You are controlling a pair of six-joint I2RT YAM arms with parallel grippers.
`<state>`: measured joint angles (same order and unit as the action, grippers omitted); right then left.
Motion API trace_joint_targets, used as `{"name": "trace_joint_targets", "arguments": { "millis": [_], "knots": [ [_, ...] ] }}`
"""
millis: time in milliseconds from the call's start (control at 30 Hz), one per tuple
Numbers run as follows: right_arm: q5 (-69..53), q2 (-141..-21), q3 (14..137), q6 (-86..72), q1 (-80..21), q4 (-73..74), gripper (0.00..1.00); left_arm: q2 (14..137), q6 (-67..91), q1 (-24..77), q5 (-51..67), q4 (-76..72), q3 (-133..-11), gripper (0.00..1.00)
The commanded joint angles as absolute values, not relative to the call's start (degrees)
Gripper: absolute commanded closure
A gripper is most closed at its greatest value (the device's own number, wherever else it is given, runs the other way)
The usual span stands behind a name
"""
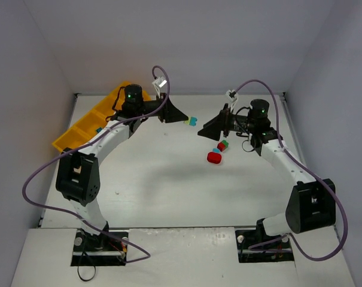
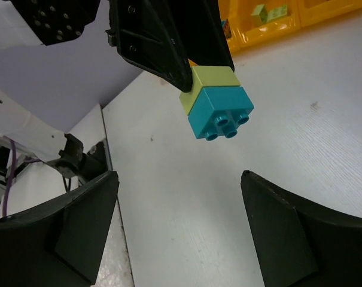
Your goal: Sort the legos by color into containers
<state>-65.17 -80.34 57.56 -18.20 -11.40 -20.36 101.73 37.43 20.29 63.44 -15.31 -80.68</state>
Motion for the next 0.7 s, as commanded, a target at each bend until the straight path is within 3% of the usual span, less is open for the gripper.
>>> {"name": "trace_joint_targets", "arguments": {
  "millis": [0,667],
  "knots": [
    [-69.8,-81.3,58.4,-27.2,-11.6,-34.7,0.21,97.8,41.0,20.5,67.1,-29.8,-80.9,1.00],
    [-69.2,-86.1,63.3,-26.9,-11.7,-39.0,0.33,97.7,42.4,22.4,69.9,-27.9,-81.9,1.00]
  ]
}}
